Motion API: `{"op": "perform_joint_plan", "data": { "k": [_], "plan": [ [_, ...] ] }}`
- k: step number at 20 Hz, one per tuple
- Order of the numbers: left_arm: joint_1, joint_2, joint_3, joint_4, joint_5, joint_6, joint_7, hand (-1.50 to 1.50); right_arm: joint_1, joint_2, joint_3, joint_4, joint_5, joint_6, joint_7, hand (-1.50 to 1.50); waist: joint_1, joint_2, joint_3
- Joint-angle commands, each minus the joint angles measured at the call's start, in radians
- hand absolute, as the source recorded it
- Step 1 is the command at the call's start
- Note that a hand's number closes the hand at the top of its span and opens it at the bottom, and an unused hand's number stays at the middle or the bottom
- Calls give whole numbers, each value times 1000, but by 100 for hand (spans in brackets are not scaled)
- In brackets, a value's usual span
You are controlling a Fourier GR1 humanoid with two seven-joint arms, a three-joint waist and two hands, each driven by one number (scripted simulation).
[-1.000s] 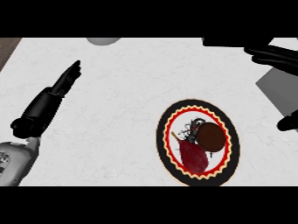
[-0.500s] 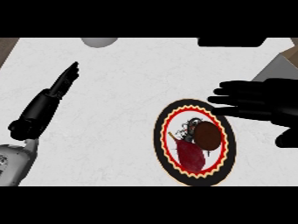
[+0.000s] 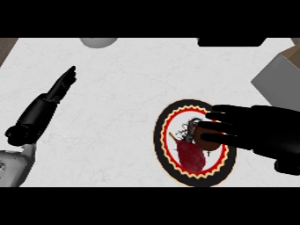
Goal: Pick the cupcake from the plate and place it in the cardboard box
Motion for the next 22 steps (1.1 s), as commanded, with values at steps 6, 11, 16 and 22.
{"op": "perform_joint_plan", "data": {
  "k": [6, 11, 16, 22],
  "plan": [
    [-41, -43, 49, 30, -34, -56, 13, 0, 72, 149, 27, -53, 181, 70, 92, -150, 1, 2, 0],
    [4, -73, 57, 17, -76, -56, -21, 0, 140, 192, -4, -87, 264, 38, 98, -150, 0, 1, 0],
    [77, -57, 87, -114, -44, -102, 50, 0, 159, 261, 68, 11, 411, -30, 79, -150, 7, 0, 1],
    [18, -93, 115, -47, -98, -109, 40, 0, 117, 317, 41, 130, 513, -48, 18, -150, 6, 2, 0]
  ]
}}
